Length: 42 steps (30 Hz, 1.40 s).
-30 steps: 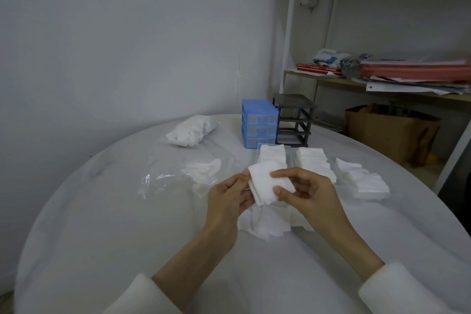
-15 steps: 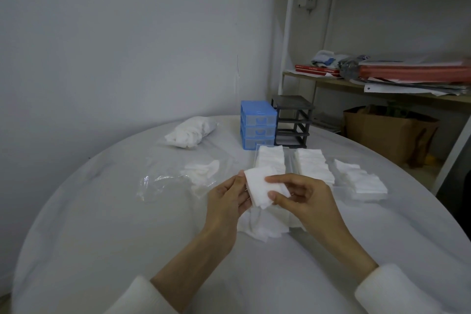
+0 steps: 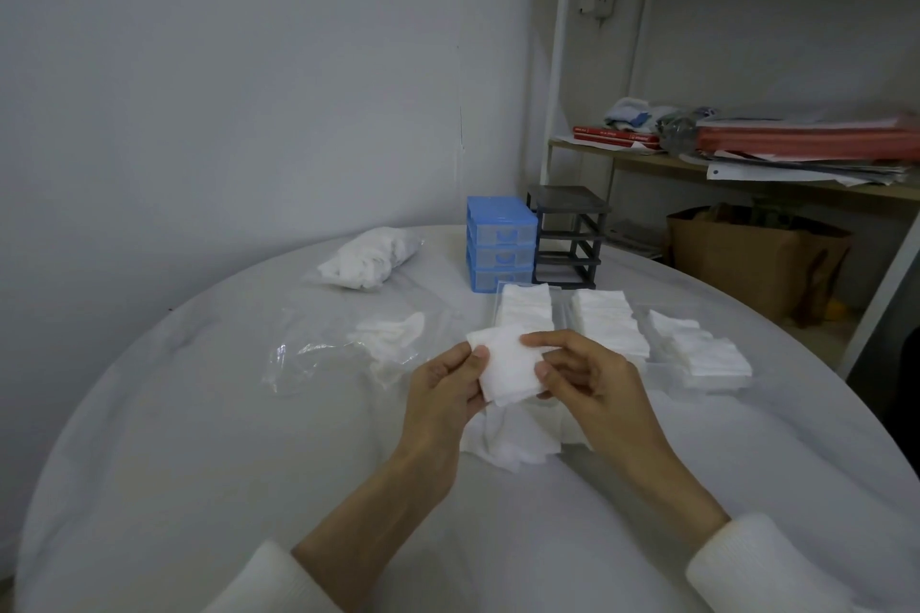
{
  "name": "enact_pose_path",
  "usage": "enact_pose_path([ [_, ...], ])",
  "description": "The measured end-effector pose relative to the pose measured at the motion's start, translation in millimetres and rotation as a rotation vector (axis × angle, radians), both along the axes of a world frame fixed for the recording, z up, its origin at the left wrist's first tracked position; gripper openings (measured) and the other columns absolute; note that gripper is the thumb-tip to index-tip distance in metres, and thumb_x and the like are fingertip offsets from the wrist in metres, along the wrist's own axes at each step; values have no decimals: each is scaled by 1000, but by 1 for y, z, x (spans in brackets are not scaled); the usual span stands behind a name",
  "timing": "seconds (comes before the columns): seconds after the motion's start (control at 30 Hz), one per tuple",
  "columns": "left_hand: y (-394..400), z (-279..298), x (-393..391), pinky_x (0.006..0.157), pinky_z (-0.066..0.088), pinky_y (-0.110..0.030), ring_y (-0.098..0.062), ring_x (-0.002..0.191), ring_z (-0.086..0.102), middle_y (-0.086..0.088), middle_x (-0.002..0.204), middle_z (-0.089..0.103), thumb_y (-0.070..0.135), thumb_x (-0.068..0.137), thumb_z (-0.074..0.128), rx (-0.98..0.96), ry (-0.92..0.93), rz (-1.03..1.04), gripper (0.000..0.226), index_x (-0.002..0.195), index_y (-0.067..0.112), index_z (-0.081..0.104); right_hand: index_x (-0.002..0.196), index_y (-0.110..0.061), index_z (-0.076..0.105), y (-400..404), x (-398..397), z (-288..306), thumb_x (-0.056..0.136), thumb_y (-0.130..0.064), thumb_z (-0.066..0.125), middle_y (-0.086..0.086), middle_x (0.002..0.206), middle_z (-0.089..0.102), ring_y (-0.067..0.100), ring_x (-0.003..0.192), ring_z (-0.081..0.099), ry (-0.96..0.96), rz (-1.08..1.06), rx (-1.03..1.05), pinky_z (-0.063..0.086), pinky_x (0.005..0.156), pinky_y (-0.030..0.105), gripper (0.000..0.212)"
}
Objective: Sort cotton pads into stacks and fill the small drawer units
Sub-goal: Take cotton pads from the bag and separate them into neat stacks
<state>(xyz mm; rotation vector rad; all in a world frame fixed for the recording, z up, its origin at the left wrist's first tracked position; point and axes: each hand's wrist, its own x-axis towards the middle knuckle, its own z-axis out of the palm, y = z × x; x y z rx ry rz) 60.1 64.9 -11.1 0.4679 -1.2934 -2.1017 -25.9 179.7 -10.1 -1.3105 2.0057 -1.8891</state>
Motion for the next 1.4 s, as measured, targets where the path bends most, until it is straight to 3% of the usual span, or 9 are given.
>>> enact_pose_path([
  [0.1, 0, -1, -2, 64, 57, -20, -11, 75, 70, 0, 83, 73, 6, 91, 55, -16, -4, 15, 14, 88, 12, 66, 96, -26, 62, 1, 0, 1, 87, 1, 59, -6, 76, 71, 6, 77, 67, -10, -18, -39, 52, 64, 15, 29],
  [0.27, -1, -3, -2, 63, 56, -18, -9, 75, 70, 0, 85, 72, 5, 93, 52, -61, -10, 34, 17, 87, 14, 66, 78, -19, 51, 1, -2, 1, 87, 4, 58, -1, 73, 65, 6, 69, 64, 54, -125, -68, 53, 63, 16, 26],
  [0.37, -3, -4, -1, 63, 55, -16, -7, 73, 69, 2, 81, 72, 5, 94, 51, -78, -9, 53, 18, 87, 13, 66, 76, -16, 54, 3, -4, 1, 89, 6, 54, -6, 76, 60, 4, 67, 60, 102, -206, -111, 50, 64, 13, 25],
  [0.53, -2, -7, -3, 71, 55, -22, -11, 76, 65, 1, 80, 71, 5, 94, 51, -165, -49, 100, 18, 90, 12, 68, 90, -12, 67, 4, -4, 3, 91, 4, 51, -12, 94, 66, 8, 88, 63, 73, -194, -216, 53, 75, 20, 23],
  [0.63, 0, -9, -3, 67, 55, -20, -10, 75, 66, 2, 79, 71, 6, 95, 50, -221, -63, 101, 23, 84, 17, 67, 91, -18, 69, 5, 0, 7, 88, 4, 55, -10, 96, 69, 5, 92, 63, 62, -121, -267, 50, 77, 15, 26],
  [0.8, 2, -7, -1, 67, 56, -21, -14, 78, 69, -2, 82, 73, 10, 97, 46, -250, -59, 76, 25, 88, 15, 69, 82, -20, 73, 2, 5, 7, 75, -10, 68, -8, 85, 74, 5, 81, 66, -78, 47, -162, 49, 73, 14, 13],
  [0.93, 2, -5, 0, 62, 54, -17, -9, 74, 69, 3, 80, 72, 9, 96, 47, -252, -64, 65, 25, 88, 19, 68, 83, -23, 73, -1, 4, 0, 79, -1, 68, -10, 84, 73, 5, 77, 65, -40, 31, -81, 50, 70, 16, 23],
  [1.2, 6, 0, 3, 60, 52, -15, -4, 70, 69, 6, 74, 73, 11, 97, 44, -261, -32, 4, 28, 85, 21, 68, 84, -26, 73, -2, 0, -3, 79, -2, 69, -14, 88, 72, 6, 76, 64, 11, -29, -44, 50, 72, 14, 25],
  [1.4, 6, -2, 2, 67, 54, -18, -10, 81, 69, 5, 84, 73, 16, 98, 44, -301, -50, 14, 28, 88, 24, 68, 83, -31, 70, 0, 0, -2, 81, -1, 67, -20, 87, 68, 4, 77, 62, 96, -34, 0, 48, 69, 11, 30],
])
